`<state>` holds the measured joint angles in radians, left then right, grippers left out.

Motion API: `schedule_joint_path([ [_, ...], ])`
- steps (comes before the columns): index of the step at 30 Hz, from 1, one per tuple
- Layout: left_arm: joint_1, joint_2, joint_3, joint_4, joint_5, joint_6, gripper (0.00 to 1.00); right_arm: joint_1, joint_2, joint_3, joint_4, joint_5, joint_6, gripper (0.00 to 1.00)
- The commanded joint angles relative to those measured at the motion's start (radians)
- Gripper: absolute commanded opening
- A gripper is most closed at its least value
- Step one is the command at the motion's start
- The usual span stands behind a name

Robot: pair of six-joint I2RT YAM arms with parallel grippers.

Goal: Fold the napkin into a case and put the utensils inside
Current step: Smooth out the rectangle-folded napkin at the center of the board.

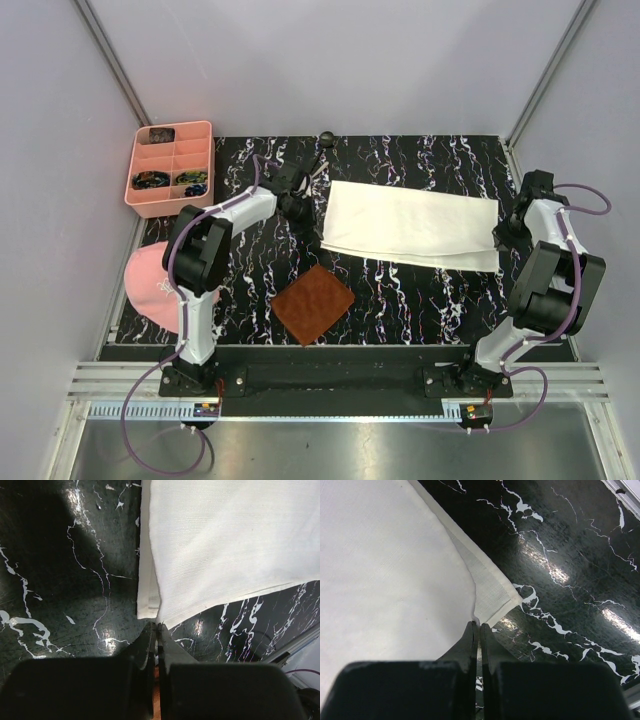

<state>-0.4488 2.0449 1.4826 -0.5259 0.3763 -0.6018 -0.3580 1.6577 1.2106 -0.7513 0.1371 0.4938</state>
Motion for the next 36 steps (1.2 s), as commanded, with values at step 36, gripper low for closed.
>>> schedule_joint_path([
  [36, 0.021, -0.132, 0.291, -0.069, 0.010, 0.005, 0.00, -0.002, -0.093, 0.297, -0.066, -0.079, 0.002, 0.00],
])
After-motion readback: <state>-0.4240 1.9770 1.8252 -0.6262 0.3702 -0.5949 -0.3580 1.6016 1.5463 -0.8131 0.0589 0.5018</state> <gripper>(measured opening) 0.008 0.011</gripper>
